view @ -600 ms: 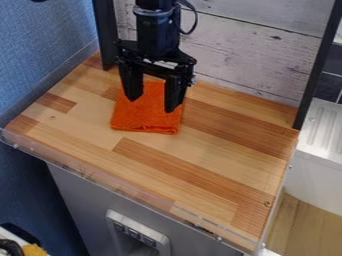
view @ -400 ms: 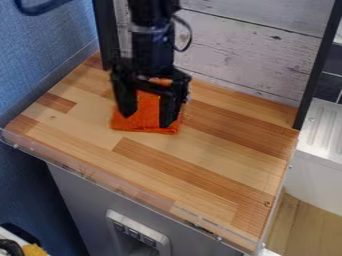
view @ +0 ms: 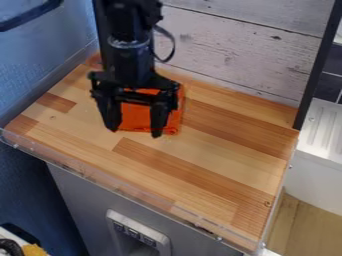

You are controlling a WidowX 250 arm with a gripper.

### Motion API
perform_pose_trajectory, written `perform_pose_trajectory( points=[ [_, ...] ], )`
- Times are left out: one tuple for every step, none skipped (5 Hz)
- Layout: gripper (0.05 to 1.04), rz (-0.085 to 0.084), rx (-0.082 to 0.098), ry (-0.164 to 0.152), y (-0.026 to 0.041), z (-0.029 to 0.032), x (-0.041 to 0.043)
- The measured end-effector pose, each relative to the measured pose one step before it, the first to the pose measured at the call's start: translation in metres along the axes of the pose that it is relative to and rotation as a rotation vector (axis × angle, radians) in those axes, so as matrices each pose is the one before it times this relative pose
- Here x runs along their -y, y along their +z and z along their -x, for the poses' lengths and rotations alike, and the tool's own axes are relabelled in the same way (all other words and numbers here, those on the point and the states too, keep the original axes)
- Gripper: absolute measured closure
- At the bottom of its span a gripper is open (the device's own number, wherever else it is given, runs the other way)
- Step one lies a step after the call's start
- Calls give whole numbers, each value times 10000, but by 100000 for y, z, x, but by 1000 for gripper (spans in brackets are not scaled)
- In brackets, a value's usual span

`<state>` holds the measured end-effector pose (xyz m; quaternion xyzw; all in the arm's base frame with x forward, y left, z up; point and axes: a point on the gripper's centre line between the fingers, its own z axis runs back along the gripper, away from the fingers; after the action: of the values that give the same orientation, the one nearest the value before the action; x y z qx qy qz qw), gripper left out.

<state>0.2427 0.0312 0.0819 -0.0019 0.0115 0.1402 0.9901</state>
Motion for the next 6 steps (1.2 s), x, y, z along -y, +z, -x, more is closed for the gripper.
perform_pose_trajectory(
  points=[
    [85, 15, 342, 1136, -415, 162, -488],
    [86, -31, 136, 1048, -186, -158, -678],
    [89, -4, 81, 874, 181, -213, -562],
    [87, -91, -63, 688, -4, -86, -615],
    [89, -73, -18, 508, 355, -311, -326],
    [84, -47, -49, 425, 321, -314, -420]
  ],
)
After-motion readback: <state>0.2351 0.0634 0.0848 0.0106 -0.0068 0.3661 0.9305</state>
